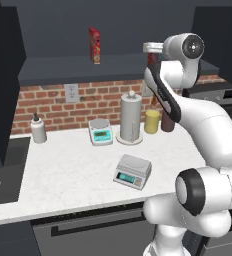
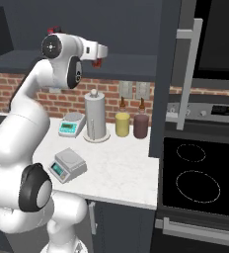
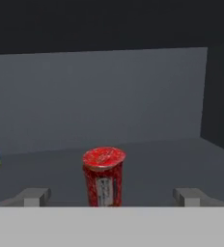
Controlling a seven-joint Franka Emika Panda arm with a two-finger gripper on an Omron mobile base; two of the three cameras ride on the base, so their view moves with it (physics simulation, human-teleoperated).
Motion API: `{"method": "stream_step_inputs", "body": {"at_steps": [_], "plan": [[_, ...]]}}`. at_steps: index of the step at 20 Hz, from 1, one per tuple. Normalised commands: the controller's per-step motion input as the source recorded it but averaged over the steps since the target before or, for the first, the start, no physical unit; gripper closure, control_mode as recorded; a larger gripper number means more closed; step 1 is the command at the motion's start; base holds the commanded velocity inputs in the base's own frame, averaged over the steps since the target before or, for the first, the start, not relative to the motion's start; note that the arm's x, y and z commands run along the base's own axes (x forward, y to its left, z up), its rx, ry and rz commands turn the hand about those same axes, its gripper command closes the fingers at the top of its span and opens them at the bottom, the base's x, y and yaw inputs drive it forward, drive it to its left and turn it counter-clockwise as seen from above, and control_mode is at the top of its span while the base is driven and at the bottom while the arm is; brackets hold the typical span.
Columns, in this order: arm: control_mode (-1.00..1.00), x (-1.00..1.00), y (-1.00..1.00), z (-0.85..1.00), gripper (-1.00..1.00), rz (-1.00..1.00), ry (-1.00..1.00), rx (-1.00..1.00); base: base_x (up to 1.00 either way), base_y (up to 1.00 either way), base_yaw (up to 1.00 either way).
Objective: Pick the yogurt and place it on the digital scale for weighing, and close the cabinet.
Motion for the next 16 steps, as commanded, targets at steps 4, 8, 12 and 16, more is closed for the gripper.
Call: {"method": "stream_step_inputs", "body": {"at_steps": [4,8,12,16], "plan": [[-1.0,0.28,0.08,-0.14,-1.0,0.0,0.1,-0.06,0.0,0.0,0.0],[-1.0,0.28,0.02,-0.26,-1.0,0.0,0.1,-0.05,0.0,0.0,0.0],[-1.0,0.32,0.0,-0.24,-1.0,0.0,0.06,-0.02,0.0,0.0,0.0],[-1.0,0.26,0.0,-0.01,-1.0,0.0,0.0,0.0,0.0,0.0,0.0]]}}
